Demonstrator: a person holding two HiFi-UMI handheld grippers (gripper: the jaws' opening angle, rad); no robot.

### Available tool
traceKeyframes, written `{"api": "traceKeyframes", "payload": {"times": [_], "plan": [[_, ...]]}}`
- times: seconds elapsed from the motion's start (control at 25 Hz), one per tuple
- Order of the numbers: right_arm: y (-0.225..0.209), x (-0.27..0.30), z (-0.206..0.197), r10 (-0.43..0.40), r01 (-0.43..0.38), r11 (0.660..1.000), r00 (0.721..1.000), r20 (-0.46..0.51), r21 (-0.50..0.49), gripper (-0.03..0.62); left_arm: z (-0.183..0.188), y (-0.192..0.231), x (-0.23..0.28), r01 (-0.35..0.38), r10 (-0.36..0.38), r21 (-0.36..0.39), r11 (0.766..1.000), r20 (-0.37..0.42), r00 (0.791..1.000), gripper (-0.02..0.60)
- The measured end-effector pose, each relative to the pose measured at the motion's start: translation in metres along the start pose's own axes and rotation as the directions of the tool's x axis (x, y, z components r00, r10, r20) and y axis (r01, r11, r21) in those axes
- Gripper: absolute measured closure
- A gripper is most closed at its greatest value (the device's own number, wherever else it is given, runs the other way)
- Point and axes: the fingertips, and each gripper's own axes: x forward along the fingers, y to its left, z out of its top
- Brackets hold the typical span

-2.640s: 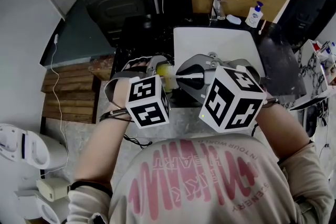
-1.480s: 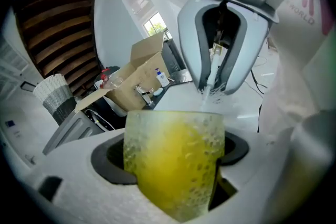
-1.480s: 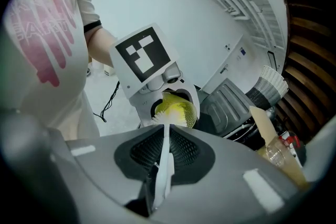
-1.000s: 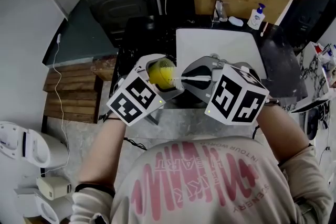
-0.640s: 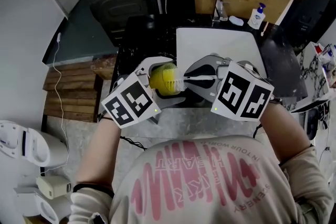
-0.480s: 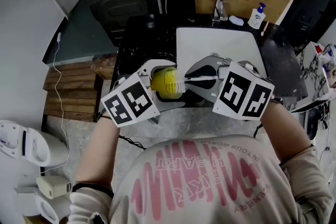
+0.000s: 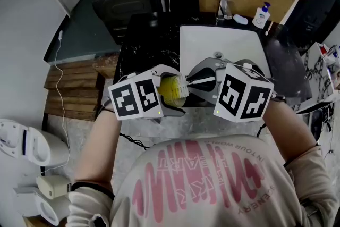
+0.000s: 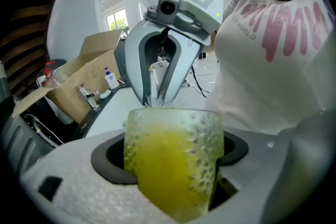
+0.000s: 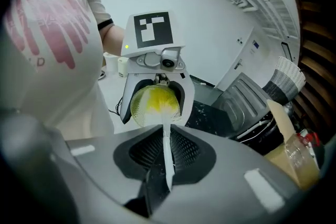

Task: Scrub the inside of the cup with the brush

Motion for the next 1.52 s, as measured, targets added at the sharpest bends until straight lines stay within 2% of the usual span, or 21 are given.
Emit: {"api": "traceKeyframes", "payload": {"times": [0.2, 0.44, 0.68, 0.8, 0.96, 1.12, 1.28, 1.36, 1.52], "plan": [[0.005, 0.005, -0.003, 0.017, -0.019, 0.999, 0.999, -0.044, -0.033, 0.537, -0.014, -0.007, 0.011, 0.054, -0.058, -0.036, 0.998, -0.109, 0.992, 0.172], [0.007, 0.011, -0.006, 0.006, -0.016, 0.996, 0.995, -0.102, -0.089, 0.537, -0.034, -0.009, 0.025, 0.058, -0.066, -0.040, 0.998, -0.264, 0.962, 0.173], [0.009, 0.013, -0.008, -0.014, -0.003, 0.993, 0.990, -0.140, -0.121, 0.542, -0.045, 0.000, 0.041, 0.011, -0.012, -0.006, 1.000, -0.329, 0.944, 0.173], [0.010, 0.013, -0.009, -0.025, 0.001, 0.990, 0.985, -0.171, -0.140, 0.545, -0.044, -0.002, 0.044, 0.003, -0.009, -0.017, 1.000, -0.355, 0.935, 0.173], [0.009, 0.016, -0.010, -0.034, 0.000, 0.988, 0.976, -0.215, -0.156, 0.549, -0.049, 0.011, 0.052, -0.063, 0.052, -0.017, 0.998, -0.378, 0.925, 0.173], [0.007, 0.021, -0.007, -0.037, -0.007, 0.985, 0.967, -0.251, -0.170, 0.551, -0.050, 0.024, 0.059, -0.134, 0.114, -0.030, 0.991, -0.362, 0.925, 0.175], [0.002, 0.022, -0.008, -0.052, 0.016, 0.989, 0.967, -0.249, -0.145, 0.553, -0.044, 0.042, 0.052, -0.222, 0.192, -0.088, 0.971, -0.268, 0.944, 0.175], [-0.003, 0.019, -0.006, -0.071, 0.042, 0.991, 0.969, -0.235, -0.127, 0.553, -0.039, 0.052, 0.045, -0.266, 0.236, -0.120, 0.956, -0.218, 0.947, 0.175], [-0.016, 0.014, 0.000, -0.130, 0.106, 0.987, 0.966, -0.222, -0.117, 0.554, -0.031, 0.074, 0.028, -0.366, 0.343, -0.177, 0.914, -0.148, 0.928, 0.175]]}}
